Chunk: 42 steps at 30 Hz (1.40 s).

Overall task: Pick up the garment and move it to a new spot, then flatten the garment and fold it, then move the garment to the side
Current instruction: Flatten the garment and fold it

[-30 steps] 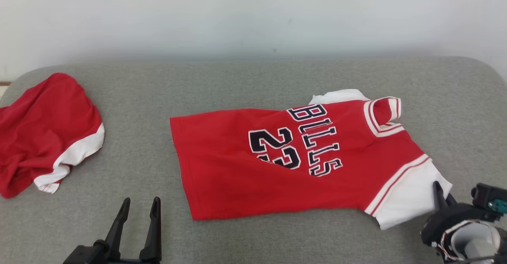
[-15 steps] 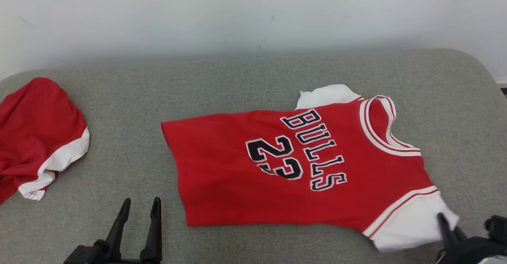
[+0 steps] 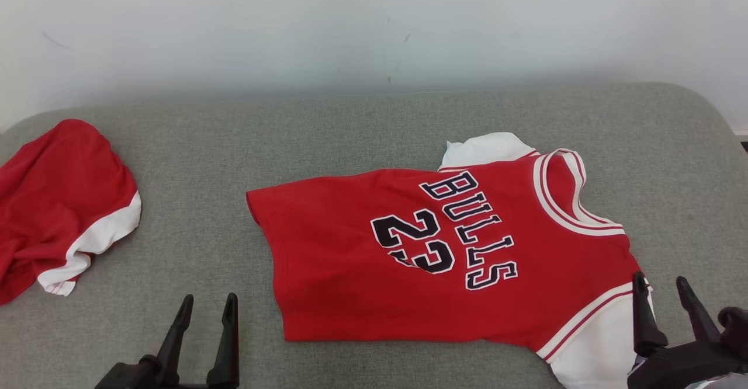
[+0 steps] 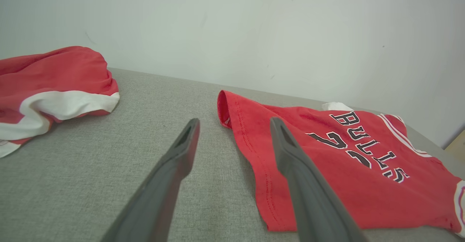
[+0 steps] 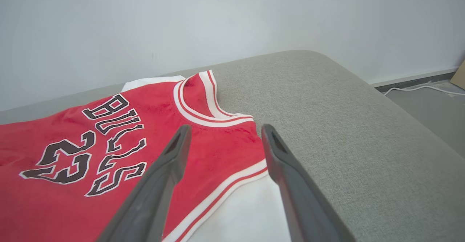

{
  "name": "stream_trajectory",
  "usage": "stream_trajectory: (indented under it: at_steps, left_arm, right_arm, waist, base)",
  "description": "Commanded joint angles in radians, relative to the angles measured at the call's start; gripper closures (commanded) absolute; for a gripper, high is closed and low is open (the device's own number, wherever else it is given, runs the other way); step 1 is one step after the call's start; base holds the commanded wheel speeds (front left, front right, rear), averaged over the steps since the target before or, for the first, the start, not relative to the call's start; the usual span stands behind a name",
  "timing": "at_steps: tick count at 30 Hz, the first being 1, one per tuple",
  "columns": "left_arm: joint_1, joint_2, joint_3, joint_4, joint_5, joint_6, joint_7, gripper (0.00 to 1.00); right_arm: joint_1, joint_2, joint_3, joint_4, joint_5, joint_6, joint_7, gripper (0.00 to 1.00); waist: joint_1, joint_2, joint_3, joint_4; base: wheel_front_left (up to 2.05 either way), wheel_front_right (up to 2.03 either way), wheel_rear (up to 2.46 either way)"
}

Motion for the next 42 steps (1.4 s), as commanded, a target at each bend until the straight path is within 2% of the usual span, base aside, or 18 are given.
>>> stream_trajectory:
  at_steps: [1, 9, 18, 27, 36, 37, 38, 39, 40, 42]
  left_arm:
    - [0.004, 0.0, -0.003, 0.01, -0.001, -0.005, -0.004, 0.0]
    - [-0.018, 0.001, -0.047, 0.081, -0.006, -0.024, -0.004, 0.0]
    - [-0.08, 0.001, -0.08, 0.194, 0.009, -0.041, -0.004, 0.0]
    - [-0.16, 0.017, -0.1, 0.354, 0.014, -0.053, -0.004, 0.0]
    - [-0.215, 0.024, -0.084, 0.445, 0.023, -0.053, -0.004, 0.0]
    - [-0.217, 0.024, -0.087, 0.455, 0.021, -0.053, -0.004, 0.05]
    - [-0.222, 0.024, -0.088, 0.461, 0.02, -0.053, -0.004, 0.49]
    - [-0.227, 0.024, -0.09, 0.467, 0.019, -0.053, -0.004, 0.64]
    - [-0.232, 0.025, -0.095, 0.465, 0.022, -0.053, -0.004, 1.0]
    - [-0.24, 0.024, -0.099, 0.453, 0.02, -0.054, -0.004, 1.0]
  right_arm:
    - [0.005, 0.01, 0.019, -0.013, -0.005, 0.0, -0.019, 0.0]
    - [-0.015, 0.025, 0.109, -0.008, 0.004, 0.0, -0.073, 0.0]
    - [-0.05, 0.041, 0.195, 0.034, -0.007, 0.0, -0.123, 0.0]
    - [-0.078, 0.042, 0.214, 0.08, -0.001, 0.0, -0.147, 0.0]
    - [-0.09, 0.042, 0.22, 0.095, -0.004, 0.0, -0.156, 0.0]
    - [-0.091, 0.042, 0.22, 0.096, -0.004, 0.0, -0.157, 0.0]
    - [-0.093, 0.041, 0.219, 0.097, -0.004, 0.0, -0.157, 0.0]
    - [-0.094, 0.041, 0.218, 0.098, -0.005, 0.0, -0.158, 0.0]
    - [-0.095, 0.041, 0.218, 0.098, -0.006, 0.0, -0.159, 0.0]
    - [-0.095, 0.041, 0.215, 0.1, -0.009, 0.0, -0.16, 0.0]
  waist:
    - [0.0, 0.0, -0.004, 0.0]
    - [0.0, 0.0, -0.006, -0.011]
    - [0.0, 0.0, 0.01, -0.053]
    - [0.0, 0.0, 0.032, -0.103]
    - [0.0, 0.0, 0.047, -0.137]
    - [0.0, 0.0, 0.048, -0.138]
    - [0.0, 0.0, 0.05, -0.139]
    - [0.0, 0.0, 0.05, -0.14]
    - [0.0, 0.0, 0.051, -0.14]
    - [0.0, 0.0, 0.05, -0.137]
  base:
    - [0.0, 0.0, 0.0]
    - [0.0, 0.0, 0.0]
    - [0.0, 0.0, 0.0]
    - [0.0, 0.0, 0.0]
    - [0.0, 0.0, 0.0]
    - [0.0, 0.0, 0.0]
    - [0.0, 0.0, 0.0]
    - [0.0, 0.0, 0.0]
    - [0.0, 0.0, 0.0]
    - [0.0, 0.0, 0.0]
